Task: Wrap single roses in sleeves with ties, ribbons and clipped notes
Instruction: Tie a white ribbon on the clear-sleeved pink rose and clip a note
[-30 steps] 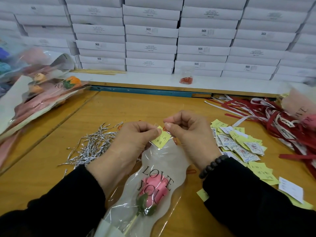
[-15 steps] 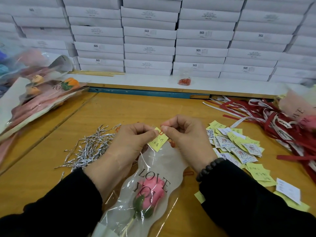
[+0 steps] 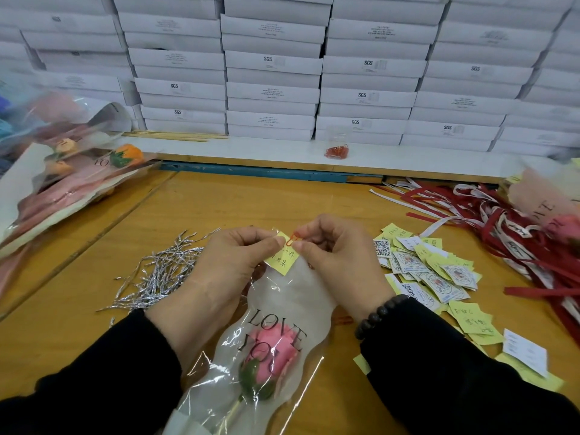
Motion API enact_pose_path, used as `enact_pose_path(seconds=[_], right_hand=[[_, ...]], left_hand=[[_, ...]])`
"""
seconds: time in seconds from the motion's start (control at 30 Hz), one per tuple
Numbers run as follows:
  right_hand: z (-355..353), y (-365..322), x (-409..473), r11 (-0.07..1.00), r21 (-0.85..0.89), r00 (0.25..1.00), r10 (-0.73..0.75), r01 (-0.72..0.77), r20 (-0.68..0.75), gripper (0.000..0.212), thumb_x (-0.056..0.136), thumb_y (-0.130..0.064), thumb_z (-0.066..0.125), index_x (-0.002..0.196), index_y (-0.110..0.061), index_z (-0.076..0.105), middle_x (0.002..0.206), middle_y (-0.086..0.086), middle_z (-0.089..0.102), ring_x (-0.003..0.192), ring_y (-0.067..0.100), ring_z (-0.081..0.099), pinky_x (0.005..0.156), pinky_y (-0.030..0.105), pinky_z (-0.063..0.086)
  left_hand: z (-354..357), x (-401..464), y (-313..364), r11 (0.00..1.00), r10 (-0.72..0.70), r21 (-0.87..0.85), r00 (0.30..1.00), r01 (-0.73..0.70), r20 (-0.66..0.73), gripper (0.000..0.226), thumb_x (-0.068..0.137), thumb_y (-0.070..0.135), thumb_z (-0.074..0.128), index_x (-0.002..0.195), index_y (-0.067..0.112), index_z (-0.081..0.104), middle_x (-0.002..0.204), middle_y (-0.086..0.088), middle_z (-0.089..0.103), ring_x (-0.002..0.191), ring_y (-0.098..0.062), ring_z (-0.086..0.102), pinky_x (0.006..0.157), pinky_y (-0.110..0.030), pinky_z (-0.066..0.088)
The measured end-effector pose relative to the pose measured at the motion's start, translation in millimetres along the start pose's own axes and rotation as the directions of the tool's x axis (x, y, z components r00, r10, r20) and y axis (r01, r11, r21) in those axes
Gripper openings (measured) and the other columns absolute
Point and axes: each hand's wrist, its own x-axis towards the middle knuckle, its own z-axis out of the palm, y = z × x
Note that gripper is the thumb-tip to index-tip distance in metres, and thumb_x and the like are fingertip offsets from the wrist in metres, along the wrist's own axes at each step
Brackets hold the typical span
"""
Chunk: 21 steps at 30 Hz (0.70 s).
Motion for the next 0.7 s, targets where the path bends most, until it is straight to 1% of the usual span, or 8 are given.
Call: enact_pose_path(seconds=[0.1, 0.17, 0.27, 0.4, 0.5, 0.57, 0.63, 0.7], right_hand=[[1, 2, 1, 1.000, -0.001, 1.000, -0.009, 0.009, -0.006, 0.019, 0.080, -0.009, 0.070, 0.072, -0.026, 0.065, 0.069, -0.007, 0.063, 0.062, 0.002, 0.056, 0.059, 0.015, 0.045], [1, 2, 1, 1.000, -0.011, 1.000, -0.020, 0.020, -0.009, 0.024, 0.080, -0.009, 0.070, 0.067, -0.029, 0.065, 0.061, -0.013, 0.061, 0.056, -0.003, 0.054, 0.056, 0.012, 0.043], [0, 2, 1, 0.999, -0.021, 1.000, -0.026, 0.026, 0.005, 0.023, 0.081, -0.009, 0.069, 0.067, -0.026, 0.067, 0.052, -0.017, 0.058, 0.052, -0.005, 0.053, 0.051, 0.008, 0.039], [-1, 1, 0, 0.999, -0.033, 1.000, -0.023, 0.023, 0.009, 0.021, 0.082, -0.010, 0.068, 0.068, -0.026, 0.068, 0.054, -0.018, 0.059, 0.053, -0.005, 0.053, 0.052, 0.008, 0.039], [-4, -1, 2, 1.000, -0.027, 1.000, 0.010, -0.010, -0.005, 0.013, 0.083, -0.011, 0.067, 0.076, -0.021, 0.071, 0.067, -0.010, 0.065, 0.061, -0.001, 0.056, 0.060, 0.015, 0.045], [-8, -2, 3, 1.000, -0.022, 1.000, 0.018, -0.018, -0.016, 0.016, 0.084, -0.010, 0.066, 0.075, -0.022, 0.070, 0.068, -0.009, 0.065, 0.064, 0.002, 0.058, 0.061, 0.017, 0.045], [-11, -3, 4, 0.999, -0.035, 1.000, 0.020, -0.021, -0.024, 0.021, 0.085, -0.010, 0.065, 0.073, -0.027, 0.067, 0.069, -0.011, 0.065, 0.066, 0.003, 0.059, 0.058, 0.014, 0.046], [-15, -5, 6, 0.998, -0.053, 0.999, 0.030, -0.033, -0.043, 0.023, 0.086, -0.012, 0.064, 0.072, -0.029, 0.066, 0.073, -0.010, 0.066, 0.070, 0.006, 0.060, 0.058, 0.013, 0.047]], left_hand=[[0, -1, 1, 1.000, -0.003, -0.011, 1.000, 0.003, 0.005, 0.012, 0.081, 0.001, 0.064, 0.069, 0.002, 0.066, 0.049, -0.003, 0.061, 0.037, -0.007, 0.050, 0.038, -0.012, 0.039], [-1, -2, 1, 1.000, -0.006, -0.017, 1.000, 0.006, 0.005, 0.012, 0.081, 0.000, 0.064, 0.069, 0.002, 0.066, 0.049, -0.004, 0.061, 0.036, -0.007, 0.050, 0.038, -0.013, 0.039], [-1, 0, 0, 1.000, -0.008, -0.024, 1.000, 0.008, 0.007, 0.012, 0.080, 0.000, 0.064, 0.069, 0.001, 0.066, 0.047, -0.004, 0.060, 0.035, -0.008, 0.049, 0.037, -0.013, 0.039], [-3, 2, -2, 1.000, -0.014, 0.028, 0.999, 0.013, 0.029, 0.009, 0.079, 0.006, 0.067, 0.070, 0.003, 0.068, 0.051, -0.004, 0.060, 0.038, -0.009, 0.048, 0.038, -0.013, 0.038], [-10, 4, 4, 0.990, -0.043, 0.142, 0.986, 0.020, 0.160, 0.020, 0.073, 0.027, 0.067, 0.072, 0.008, 0.074, 0.061, -0.007, 0.064, 0.046, -0.011, 0.053, 0.044, -0.016, 0.044], [-15, 5, 11, 0.977, -0.099, 0.210, 0.956, 0.041, 0.275, 0.032, 0.072, 0.036, 0.063, 0.084, 0.008, 0.073, 0.061, -0.005, 0.066, 0.047, -0.010, 0.055, 0.047, -0.017, 0.046], [-23, 6, 18, 0.965, -0.192, 0.241, 0.913, 0.108, 0.359, 0.047, 0.067, 0.039, 0.065, 0.098, 0.004, 0.066, 0.061, 0.000, 0.063, 0.048, -0.009, 0.055, 0.046, -0.018, 0.047], [-33, 6, 25, 0.935, -0.293, 0.316, 0.849, 0.159, 0.440, 0.053, 0.061, 0.043, 0.073, 0.099, 0.007, 0.065, 0.067, -0.003, 0.058, 0.052, -0.010, 0.052, 0.046, -0.019, 0.045]])
